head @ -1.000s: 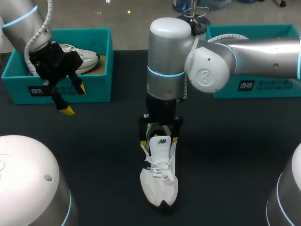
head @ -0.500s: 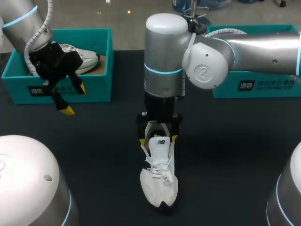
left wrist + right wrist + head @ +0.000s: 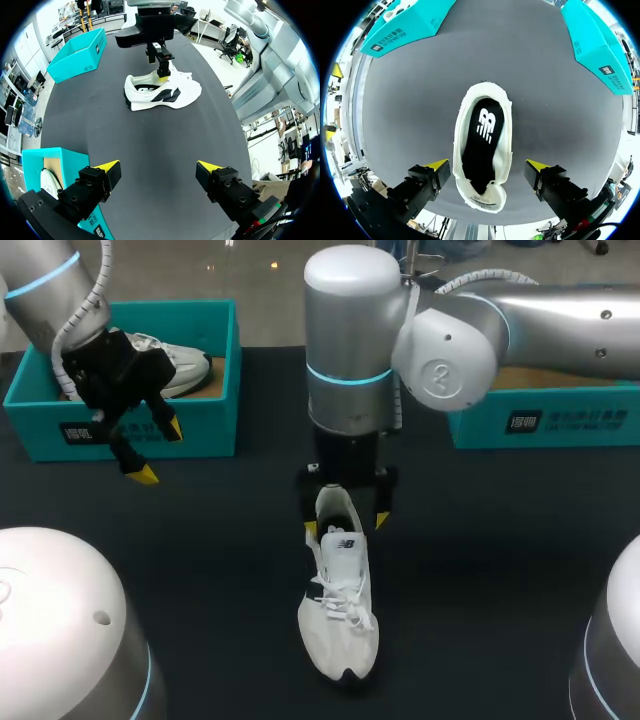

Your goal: Take the shoe out of the shoebox, open the shoe tongue, remove and reinsert the insole, then place the shoe into the shoebox

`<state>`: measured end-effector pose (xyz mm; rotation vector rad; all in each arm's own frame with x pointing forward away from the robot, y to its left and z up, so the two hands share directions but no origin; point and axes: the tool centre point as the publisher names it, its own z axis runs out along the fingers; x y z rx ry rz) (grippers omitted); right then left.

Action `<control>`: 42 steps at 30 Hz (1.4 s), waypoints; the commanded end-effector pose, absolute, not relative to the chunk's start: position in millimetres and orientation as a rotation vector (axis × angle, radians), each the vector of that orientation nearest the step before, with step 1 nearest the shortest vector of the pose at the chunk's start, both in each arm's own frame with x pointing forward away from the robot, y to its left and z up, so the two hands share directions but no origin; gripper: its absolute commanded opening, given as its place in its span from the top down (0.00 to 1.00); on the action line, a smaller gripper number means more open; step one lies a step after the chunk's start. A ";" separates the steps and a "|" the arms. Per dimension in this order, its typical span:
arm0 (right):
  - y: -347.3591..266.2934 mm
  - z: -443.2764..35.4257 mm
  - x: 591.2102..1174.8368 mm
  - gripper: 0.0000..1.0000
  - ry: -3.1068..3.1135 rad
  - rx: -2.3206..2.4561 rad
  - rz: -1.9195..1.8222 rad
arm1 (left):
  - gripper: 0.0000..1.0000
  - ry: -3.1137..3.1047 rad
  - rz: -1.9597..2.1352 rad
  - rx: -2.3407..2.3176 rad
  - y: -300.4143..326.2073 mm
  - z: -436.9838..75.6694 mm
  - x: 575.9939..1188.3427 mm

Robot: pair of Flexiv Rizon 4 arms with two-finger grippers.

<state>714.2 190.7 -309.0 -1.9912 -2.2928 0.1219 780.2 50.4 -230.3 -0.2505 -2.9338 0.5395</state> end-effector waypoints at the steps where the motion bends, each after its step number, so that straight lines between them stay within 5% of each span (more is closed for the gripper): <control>1: 179.5 -284.4 702.5 0.00 -2.308 -2.014 0.092 | 0.00 -2.935 0.537 -0.250 50.8 -230.3 779.7; 20: 185.8 -276.9 658.1 0.00 -2.253 -2.034 0.104 | 0.00 -2.935 0.537 -0.250 50.8 -230.3 779.7; 21: 185.7 -278.2 655.4 0.31 -2.245 -2.040 0.101 | 0.00 -2.935 0.537 -0.250 50.8 -230.3 779.7; 22: 186.1 -279.6 652.1 0.90 -2.241 -2.041 0.094 | 0.00 -2.935 0.537 -0.250 50.8 -230.3 779.7; 23: 186.2 -281.2 648.9 1.00 -2.234 -2.040 0.099 | 0.00 -2.935 0.537 -0.250 50.8 -230.3 779.7; 42: 185.3 -314.6 639.2 1.00 -2.174 -2.017 0.074 | 0.00 -2.935 0.537 -0.250 50.8 -230.3 779.7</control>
